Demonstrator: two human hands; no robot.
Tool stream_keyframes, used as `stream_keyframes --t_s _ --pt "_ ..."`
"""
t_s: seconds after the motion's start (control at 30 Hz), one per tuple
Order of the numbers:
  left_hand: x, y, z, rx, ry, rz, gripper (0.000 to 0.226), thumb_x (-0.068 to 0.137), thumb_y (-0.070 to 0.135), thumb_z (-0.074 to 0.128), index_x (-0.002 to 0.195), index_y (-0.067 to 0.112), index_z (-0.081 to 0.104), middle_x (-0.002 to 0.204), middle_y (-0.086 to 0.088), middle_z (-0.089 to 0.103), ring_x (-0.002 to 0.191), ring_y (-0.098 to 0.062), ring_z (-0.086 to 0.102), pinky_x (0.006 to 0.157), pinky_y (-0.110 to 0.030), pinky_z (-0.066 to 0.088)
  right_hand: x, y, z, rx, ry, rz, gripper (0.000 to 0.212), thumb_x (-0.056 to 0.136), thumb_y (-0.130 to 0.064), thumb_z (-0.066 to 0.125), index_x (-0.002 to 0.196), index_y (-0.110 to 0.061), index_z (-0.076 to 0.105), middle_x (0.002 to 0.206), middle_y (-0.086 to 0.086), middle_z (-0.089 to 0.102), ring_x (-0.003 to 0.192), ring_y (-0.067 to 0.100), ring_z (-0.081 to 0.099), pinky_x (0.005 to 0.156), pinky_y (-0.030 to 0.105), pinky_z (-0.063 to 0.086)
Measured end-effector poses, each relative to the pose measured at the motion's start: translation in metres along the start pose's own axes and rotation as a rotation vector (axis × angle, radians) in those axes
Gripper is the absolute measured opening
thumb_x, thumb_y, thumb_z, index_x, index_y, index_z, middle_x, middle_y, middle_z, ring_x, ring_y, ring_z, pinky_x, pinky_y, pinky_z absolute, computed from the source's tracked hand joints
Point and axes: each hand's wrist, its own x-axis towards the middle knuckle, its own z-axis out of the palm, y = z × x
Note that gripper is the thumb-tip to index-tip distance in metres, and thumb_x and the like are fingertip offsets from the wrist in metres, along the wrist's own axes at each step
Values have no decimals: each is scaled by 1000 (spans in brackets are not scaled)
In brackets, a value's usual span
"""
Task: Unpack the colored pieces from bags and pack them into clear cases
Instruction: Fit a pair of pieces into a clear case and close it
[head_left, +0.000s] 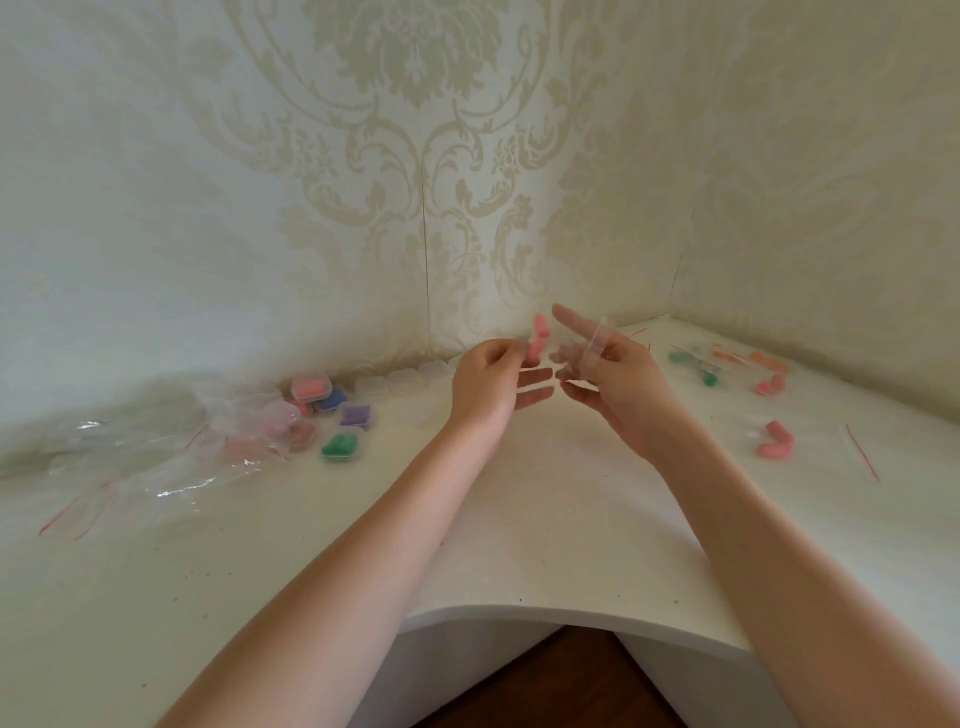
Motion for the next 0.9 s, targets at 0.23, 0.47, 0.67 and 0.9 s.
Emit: stream_keyframes --t_s 0.23,0.47,0.67,0.9 --pt "-2 2 -7 -73 25 13 8 84 15 70 78 13 65 74 4 70 77 -5 67 62 -20 56 2 2 5 -283 108 -52 47 95 -2 40 99 -42 66 100 -12 63 77 5 57 76 22 49" --pt "4 -3 -6 3 63 75 9 86 7 67 79 9 63 79 -9 67 72 -13 66 62 -18 54 0 1 8 -325 -5 -27 29 95 -14 50 114 -31 64 106 -8 68 84 9 63 73 21 49" --pt "4 0 -9 -79 33 33 14 78 -2 73 77 7 62 74 -9 63 68 -15 63 66 -18 56 1 2 6 -305 36 -83 10 91 -22 62 101 -21 65 81 -12 66 68 6 63 66 18 50" --pt "7 -3 -10 -45 93 -15 10 84 -2 63 85 7 57 82 -10 63 64 -12 64 69 -20 57 0 4 11 -420 -82 -73 24 89 -27 65 111 -19 68 98 -6 70 75 6 64 63 15 50"
